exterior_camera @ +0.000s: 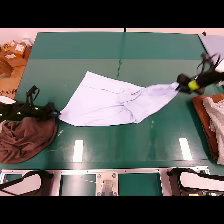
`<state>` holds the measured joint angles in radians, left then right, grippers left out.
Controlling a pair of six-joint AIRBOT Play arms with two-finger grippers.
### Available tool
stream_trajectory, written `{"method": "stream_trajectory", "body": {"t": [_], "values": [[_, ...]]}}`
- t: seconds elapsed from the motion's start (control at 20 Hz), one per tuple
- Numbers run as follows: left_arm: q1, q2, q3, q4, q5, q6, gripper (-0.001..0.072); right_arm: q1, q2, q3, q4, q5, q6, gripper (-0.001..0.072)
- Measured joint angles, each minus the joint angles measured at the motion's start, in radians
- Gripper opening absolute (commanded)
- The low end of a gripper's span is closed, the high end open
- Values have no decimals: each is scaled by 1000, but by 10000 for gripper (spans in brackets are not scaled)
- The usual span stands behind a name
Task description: Fold the shirts.
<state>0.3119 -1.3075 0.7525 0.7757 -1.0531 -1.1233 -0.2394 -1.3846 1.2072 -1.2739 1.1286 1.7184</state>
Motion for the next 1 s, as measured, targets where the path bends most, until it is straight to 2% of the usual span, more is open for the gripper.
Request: {"method": "stream_trajectory", "body": {"t": [0.05,0.1,0.2,0.35,0.55,0.85,1.0], "values": [[1,0,0,-12,-3,8,23,-13,3,-50,18,-36,0,505],[1,0,-1,-23,-6,14,22,-29,6,-87,35,-56,0,536],[1,0,-1,-35,-12,23,23,-64,9,-106,63,-40,0,536],[1,0,-1,-48,-9,28,23,-92,12,-56,89,65,-1,535],[1,0,-1,-53,-5,31,23,-39,19,17,200,133,19,534],[1,0,-1,-55,-2,48,23,204,-97,10,295,-43,104,530],[1,0,-1,-55,-2,52,23,281,-215,10,403,-133,76,530]]}}
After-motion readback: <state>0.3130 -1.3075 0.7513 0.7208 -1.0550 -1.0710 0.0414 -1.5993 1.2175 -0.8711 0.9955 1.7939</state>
